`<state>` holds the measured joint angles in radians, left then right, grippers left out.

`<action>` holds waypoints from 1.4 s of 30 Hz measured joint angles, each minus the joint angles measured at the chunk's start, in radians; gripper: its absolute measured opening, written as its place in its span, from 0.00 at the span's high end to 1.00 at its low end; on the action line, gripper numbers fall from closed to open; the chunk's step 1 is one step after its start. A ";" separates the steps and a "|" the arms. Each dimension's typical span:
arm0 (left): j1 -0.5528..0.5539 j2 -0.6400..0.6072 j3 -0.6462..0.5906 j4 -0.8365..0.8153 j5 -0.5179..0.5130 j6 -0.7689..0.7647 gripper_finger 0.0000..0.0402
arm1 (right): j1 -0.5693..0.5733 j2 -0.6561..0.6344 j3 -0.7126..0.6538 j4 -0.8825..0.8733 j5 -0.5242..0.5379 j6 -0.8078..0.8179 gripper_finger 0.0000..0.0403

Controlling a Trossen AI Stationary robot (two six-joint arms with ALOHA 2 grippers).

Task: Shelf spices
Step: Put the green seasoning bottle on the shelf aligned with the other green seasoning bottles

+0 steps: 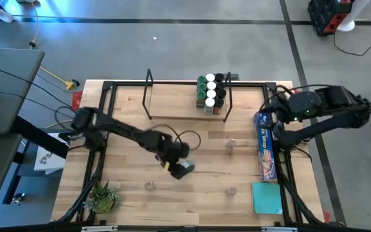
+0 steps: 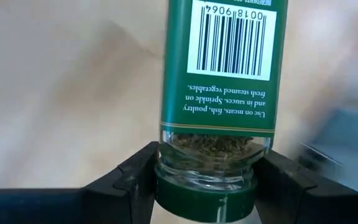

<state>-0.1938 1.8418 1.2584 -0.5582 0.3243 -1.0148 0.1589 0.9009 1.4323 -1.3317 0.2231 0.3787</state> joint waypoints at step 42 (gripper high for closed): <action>0.234 -0.252 0.047 0.090 0.224 -0.449 0.51 | -0.007 0.658 -0.250 1.068 -0.074 -0.996 0.39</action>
<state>0.0402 1.5894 1.3052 -0.4678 0.5480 -1.4637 0.1524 1.5584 1.1824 -0.2639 0.1486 -0.6176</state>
